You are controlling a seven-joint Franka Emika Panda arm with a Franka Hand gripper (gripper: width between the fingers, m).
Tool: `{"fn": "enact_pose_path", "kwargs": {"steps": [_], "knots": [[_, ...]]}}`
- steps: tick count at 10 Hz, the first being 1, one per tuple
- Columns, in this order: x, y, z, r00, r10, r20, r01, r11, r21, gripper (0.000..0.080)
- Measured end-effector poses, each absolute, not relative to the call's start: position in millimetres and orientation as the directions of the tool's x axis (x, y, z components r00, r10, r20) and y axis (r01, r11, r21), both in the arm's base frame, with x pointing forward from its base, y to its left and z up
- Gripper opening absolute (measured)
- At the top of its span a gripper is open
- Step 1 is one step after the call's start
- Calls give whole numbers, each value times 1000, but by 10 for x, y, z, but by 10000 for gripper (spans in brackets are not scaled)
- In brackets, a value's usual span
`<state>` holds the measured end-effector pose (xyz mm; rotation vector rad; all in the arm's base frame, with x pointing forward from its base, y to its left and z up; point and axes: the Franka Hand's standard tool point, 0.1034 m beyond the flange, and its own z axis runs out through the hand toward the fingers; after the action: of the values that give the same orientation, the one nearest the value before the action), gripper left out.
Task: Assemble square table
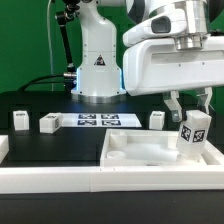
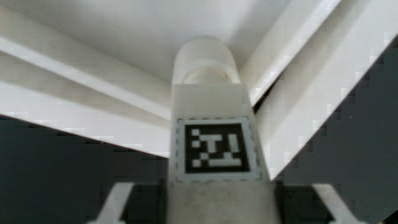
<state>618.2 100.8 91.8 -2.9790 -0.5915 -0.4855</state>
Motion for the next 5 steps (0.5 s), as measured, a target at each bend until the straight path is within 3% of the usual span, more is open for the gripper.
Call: {"fn": "enact_pose_path", "kwargs": {"steps": [5], "knots": [[6137, 998, 898, 841, 350, 412, 371, -928, 29, 290]]}}
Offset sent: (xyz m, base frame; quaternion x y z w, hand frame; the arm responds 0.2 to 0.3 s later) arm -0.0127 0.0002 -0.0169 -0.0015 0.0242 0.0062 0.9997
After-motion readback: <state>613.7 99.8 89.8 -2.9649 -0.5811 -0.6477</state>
